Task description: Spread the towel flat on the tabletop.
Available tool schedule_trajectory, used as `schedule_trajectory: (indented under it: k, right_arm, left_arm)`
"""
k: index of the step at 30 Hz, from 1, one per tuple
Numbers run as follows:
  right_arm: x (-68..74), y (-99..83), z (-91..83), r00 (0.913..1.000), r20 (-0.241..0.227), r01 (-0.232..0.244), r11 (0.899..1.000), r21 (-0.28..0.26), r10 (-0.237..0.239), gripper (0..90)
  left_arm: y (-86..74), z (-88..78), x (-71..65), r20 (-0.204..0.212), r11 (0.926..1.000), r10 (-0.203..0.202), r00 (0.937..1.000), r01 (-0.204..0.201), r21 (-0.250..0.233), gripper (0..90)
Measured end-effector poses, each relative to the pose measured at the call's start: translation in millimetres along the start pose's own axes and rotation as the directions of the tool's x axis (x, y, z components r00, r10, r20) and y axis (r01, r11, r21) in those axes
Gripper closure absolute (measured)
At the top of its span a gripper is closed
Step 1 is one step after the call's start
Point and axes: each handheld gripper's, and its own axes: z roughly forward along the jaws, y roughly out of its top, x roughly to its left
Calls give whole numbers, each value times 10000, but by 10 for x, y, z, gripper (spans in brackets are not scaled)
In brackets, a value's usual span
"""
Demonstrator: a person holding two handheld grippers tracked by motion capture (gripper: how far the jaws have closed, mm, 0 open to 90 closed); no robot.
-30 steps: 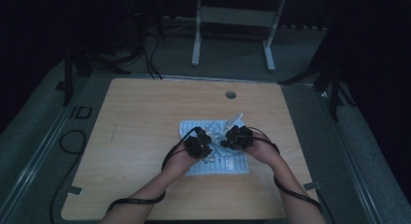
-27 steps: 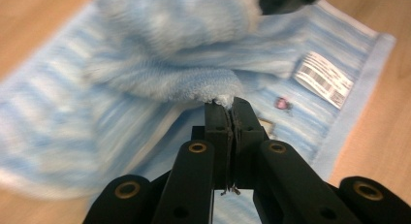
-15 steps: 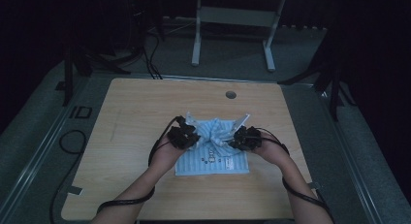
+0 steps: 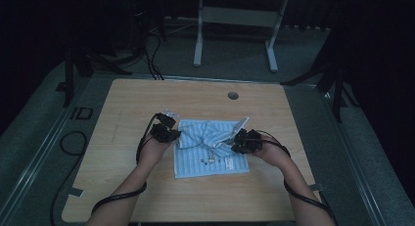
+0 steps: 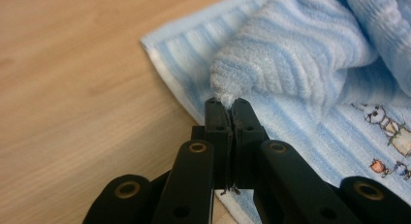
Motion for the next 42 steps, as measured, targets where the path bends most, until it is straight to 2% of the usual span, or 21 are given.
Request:
schedule_trajectory:
  k: [1,6,8,13,16,20,21,23,27,33,37,39,42]
  right_arm:
    - [-6,16,-1,10000,-8,60,9999,-88,-60,743]
    - [-1,164,4,9997,76,240,9995,-203,-239,605]
    - [16,241,16,9994,-29,346,9989,-319,-347,539]
    - [95,434,99,9975,-42,708,9968,-364,-710,500]
    - [140,524,152,9955,-38,944,9951,-299,-946,526]
    - [158,594,170,9945,-41,1042,9945,-69,-1042,819]
    - [162,595,159,9943,-43,1063,9943,-76,-1064,867]
    - [147,577,100,9941,56,1081,9941,-104,-1080,883]
    - [49,488,-147,9975,65,706,9957,-595,-703,891]
    - [-229,326,-558,9972,672,-251,9929,-1162,331,892]
    - [-397,263,-620,9918,950,-760,9923,-976,853,893]
    - [-486,238,-602,9884,990,-1080,9911,-781,1155,893]
    - [-629,200,-549,9824,982,-1541,9864,-569,1591,893]
  left_arm:
    - [-6,12,6,-68,10000,7,10000,-7,-10,873]
    - [2,29,0,165,10000,-57,9998,57,-4,872]
    - [11,18,-10,194,10000,-71,9998,73,-67,872]
    - [20,17,-12,331,9998,-143,9993,147,-100,872]
    - [15,26,-16,399,9999,-83,9992,86,-74,872]
    - [-2,24,-7,501,9999,-93,9987,96,-67,872]
    - [-8,16,-1,487,10000,-60,9988,63,-52,872]
    - [-23,-10,10,546,10000,-13,9985,13,-5,872]
    - [-52,-98,44,486,9999,155,9987,-155,-10,872]
    - [13,-233,160,233,9997,92,9997,-87,-229,872]
    - [104,-240,235,10,9998,100,9999,-99,-176,872]
    - [152,-210,283,-177,9999,105,9998,-106,-55,872]
    - [204,-164,354,-235,10000,-19,9997,19,19,872]
